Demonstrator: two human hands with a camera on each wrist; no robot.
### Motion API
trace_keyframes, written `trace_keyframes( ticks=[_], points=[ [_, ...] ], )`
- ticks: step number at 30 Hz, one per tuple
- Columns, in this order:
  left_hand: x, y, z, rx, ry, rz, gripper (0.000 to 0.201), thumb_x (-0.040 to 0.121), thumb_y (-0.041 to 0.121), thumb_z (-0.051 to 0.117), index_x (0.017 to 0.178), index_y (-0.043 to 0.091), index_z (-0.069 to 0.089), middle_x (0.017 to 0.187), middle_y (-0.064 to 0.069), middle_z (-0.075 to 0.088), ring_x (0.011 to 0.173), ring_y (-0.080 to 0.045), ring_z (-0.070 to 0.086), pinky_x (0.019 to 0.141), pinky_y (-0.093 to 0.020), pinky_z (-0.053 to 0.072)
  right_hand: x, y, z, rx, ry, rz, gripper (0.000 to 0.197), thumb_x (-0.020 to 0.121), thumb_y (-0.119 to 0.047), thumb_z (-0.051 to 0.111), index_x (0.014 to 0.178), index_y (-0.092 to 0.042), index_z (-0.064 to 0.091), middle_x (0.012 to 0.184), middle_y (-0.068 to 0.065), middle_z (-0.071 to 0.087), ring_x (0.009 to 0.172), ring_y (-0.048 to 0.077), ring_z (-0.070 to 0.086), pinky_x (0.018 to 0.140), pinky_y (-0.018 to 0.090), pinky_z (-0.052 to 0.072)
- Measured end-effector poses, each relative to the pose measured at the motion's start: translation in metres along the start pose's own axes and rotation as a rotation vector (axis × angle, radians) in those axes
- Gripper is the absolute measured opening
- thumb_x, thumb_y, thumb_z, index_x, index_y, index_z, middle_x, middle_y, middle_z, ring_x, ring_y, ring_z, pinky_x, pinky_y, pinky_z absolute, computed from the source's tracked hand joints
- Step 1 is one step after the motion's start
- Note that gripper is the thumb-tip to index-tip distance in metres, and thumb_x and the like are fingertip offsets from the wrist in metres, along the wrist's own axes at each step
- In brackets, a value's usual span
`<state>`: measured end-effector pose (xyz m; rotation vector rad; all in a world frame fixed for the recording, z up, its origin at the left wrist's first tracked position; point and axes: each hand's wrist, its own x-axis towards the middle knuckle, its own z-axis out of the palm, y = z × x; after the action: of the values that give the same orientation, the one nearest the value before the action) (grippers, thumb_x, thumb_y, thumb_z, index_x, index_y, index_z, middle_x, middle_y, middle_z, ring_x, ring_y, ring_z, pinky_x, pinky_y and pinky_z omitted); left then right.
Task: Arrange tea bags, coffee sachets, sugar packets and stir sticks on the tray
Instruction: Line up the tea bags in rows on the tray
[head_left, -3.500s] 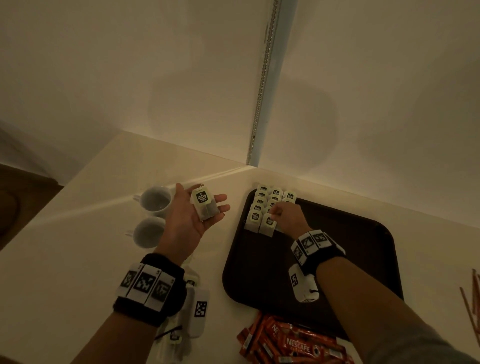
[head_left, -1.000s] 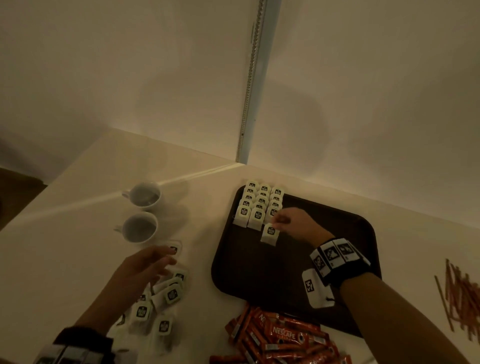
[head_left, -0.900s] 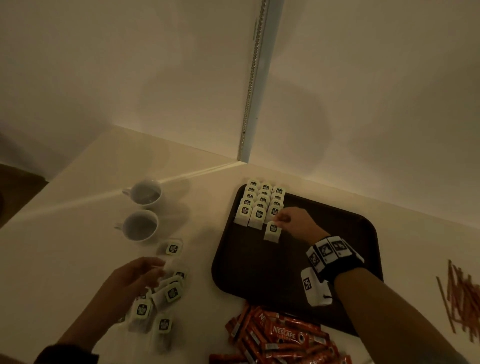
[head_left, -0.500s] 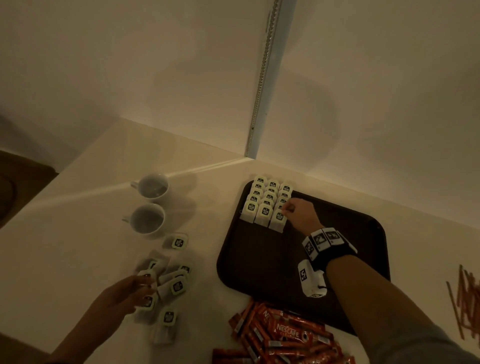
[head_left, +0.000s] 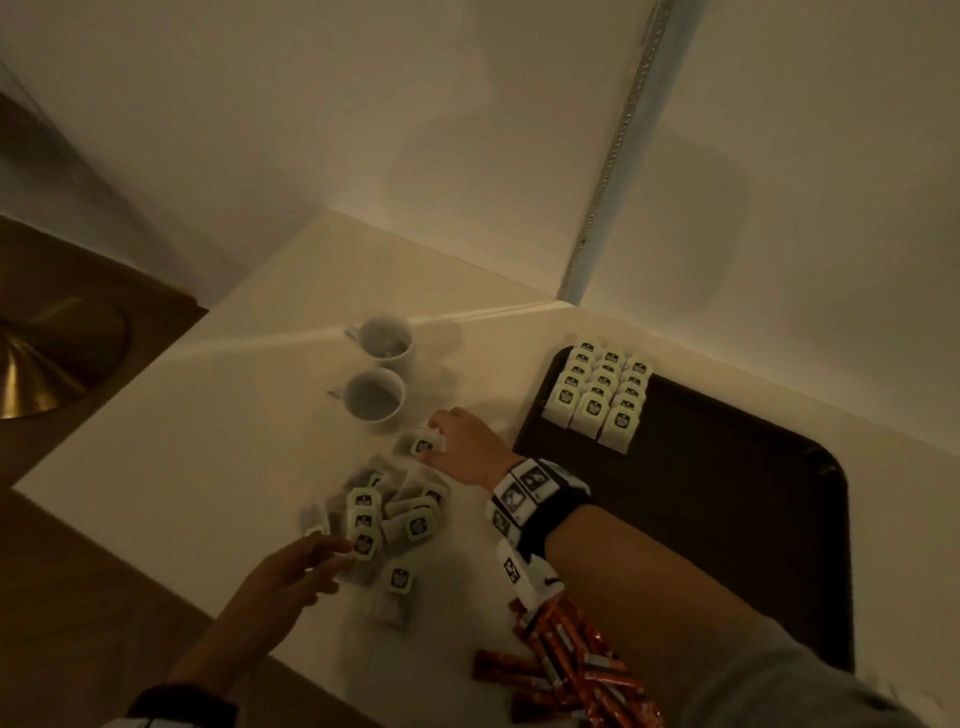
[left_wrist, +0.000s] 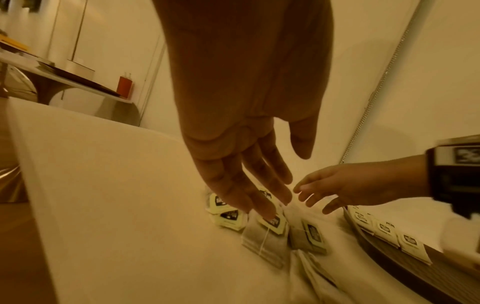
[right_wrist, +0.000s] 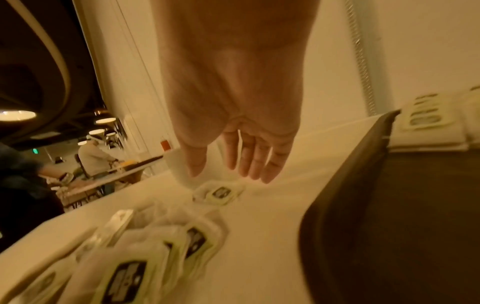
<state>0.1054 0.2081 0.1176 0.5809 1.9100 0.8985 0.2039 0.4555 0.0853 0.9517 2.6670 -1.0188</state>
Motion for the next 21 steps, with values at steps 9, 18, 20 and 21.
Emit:
trace_keyframes(
  ticks=[9, 18, 20, 21],
  points=[
    [-0.033, -0.031, -0.015, 0.045, -0.029, 0.000, 0.018, 0.096, 0.014, 0.051, 0.104, 0.023, 0.065, 0.093, 0.004, 0.074, 0.082, -0.016, 0.068, 0.070, -0.025, 0.050, 0.010, -0.007, 0.017, 0.073, 0.111, 0.123, 0.016, 0.086, -0.019, 0.064, 0.094, -0.011, 0.052, 0.105, 0.015, 0.059, 0.096, 0.031, 0.056, 0.081, 0.035, 0.044],
    [-0.040, -0.040, -0.016, 0.029, -0.011, 0.001, 0.018, 0.096, 0.014, 0.050, 0.105, 0.022, 0.064, 0.095, 0.000, 0.072, 0.085, -0.018, 0.068, 0.074, -0.028, 0.052, -0.051, -0.016, 0.007, 0.256, -0.282, 0.003, 0.060, 0.071, -0.015, 0.080, 0.122, -0.019, 0.049, 0.087, 0.004, 0.059, 0.078, 0.014, 0.056, 0.074, 0.030, 0.049],
    [-0.039, -0.040, -0.015, 0.032, -0.021, 0.007, 0.018, 0.097, 0.017, 0.050, 0.105, 0.025, 0.064, 0.095, 0.003, 0.072, 0.086, -0.016, 0.068, 0.075, -0.028, 0.052, -0.057, -0.015, 0.024, 0.168, -0.214, -0.005, 0.058, 0.071, -0.016, 0.080, 0.121, -0.016, 0.050, 0.087, 0.004, 0.059, 0.080, 0.016, 0.056, 0.075, 0.032, 0.048],
    [-0.038, -0.040, -0.015, 0.033, -0.020, 0.016, 0.018, 0.097, 0.018, 0.051, 0.105, 0.026, 0.064, 0.095, 0.004, 0.072, 0.086, -0.016, 0.068, 0.076, -0.029, 0.052, -0.058, -0.014, 0.030, 0.122, -0.170, -0.004, 0.055, 0.072, -0.019, 0.079, 0.119, -0.015, 0.051, 0.091, 0.005, 0.060, 0.084, 0.018, 0.057, 0.076, 0.033, 0.048]
  ],
)
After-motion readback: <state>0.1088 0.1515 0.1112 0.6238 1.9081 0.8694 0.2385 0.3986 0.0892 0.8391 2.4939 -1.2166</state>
